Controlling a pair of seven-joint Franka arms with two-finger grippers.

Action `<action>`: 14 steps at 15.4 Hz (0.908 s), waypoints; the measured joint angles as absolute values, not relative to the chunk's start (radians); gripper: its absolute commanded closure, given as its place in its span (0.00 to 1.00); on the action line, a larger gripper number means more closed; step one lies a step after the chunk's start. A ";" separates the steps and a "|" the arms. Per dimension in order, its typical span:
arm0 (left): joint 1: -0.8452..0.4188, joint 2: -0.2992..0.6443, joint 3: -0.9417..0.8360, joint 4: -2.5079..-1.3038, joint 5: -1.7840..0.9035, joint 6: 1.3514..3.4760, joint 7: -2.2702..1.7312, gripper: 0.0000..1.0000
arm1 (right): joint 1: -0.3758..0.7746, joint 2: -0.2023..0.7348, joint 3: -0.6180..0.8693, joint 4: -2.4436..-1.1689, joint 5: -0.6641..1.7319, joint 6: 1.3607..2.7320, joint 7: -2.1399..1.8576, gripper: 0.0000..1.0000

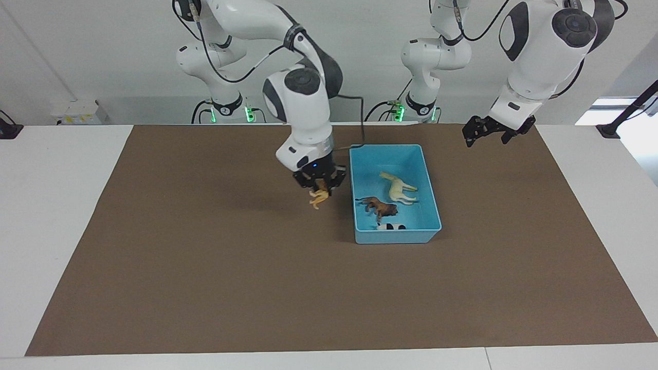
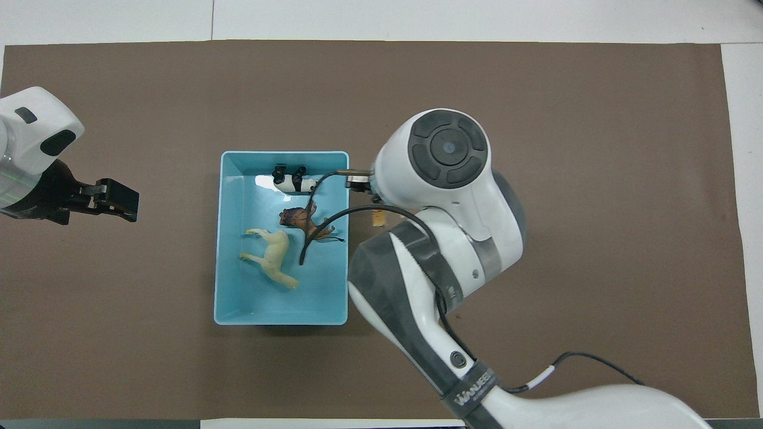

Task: Put all toys into storage box
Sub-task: 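Lower the tan dinosaur into the box with the right gripper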

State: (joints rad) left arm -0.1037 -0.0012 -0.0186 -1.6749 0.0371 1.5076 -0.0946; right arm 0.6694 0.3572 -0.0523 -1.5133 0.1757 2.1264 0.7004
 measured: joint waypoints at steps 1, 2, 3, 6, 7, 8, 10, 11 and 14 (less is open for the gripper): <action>-0.097 0.004 -0.019 -1.675 0.035 1.508 -0.089 0.00 | 0.705 0.377 -0.050 -1.507 0.215 2.210 0.727 1.00; -0.095 0.006 -0.019 -1.674 0.033 1.507 -0.086 0.00 | 0.739 0.402 -0.050 -1.521 0.247 2.294 0.739 0.56; -0.095 0.006 -0.019 -1.674 0.033 1.507 -0.084 0.00 | 0.769 0.430 -0.050 -1.541 0.267 2.360 0.746 0.07; -0.095 0.006 -0.019 -1.669 0.033 1.502 -0.083 0.00 | 0.808 0.472 -0.050 -1.567 0.279 2.400 0.836 0.00; -0.095 0.006 -0.019 -1.668 0.033 1.501 -0.083 0.00 | 0.809 0.469 -0.050 -1.557 0.279 2.386 0.890 0.00; -0.095 0.006 -0.018 -1.668 0.033 1.501 -0.083 0.00 | 0.808 0.464 -0.051 -1.537 0.279 2.353 0.935 0.00; -0.093 0.006 -0.017 -1.668 0.033 1.501 -0.083 0.00 | 0.800 0.444 -0.067 -1.488 0.275 2.254 0.971 0.00; -0.091 0.006 -0.017 -1.668 0.033 1.501 -0.082 0.00 | 0.792 0.427 -0.081 -1.473 0.261 2.219 0.972 0.00; -0.087 0.006 -0.017 -1.668 0.032 1.500 -0.081 0.00 | 0.711 0.355 -0.118 -1.465 0.190 2.112 0.897 0.00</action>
State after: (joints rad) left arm -0.0865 0.0058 -0.0167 -1.6676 0.0325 1.5005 -0.0807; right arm 0.7107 0.3548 -0.1183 -1.4645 0.1896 2.1119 0.8972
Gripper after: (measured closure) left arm 0.000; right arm 0.000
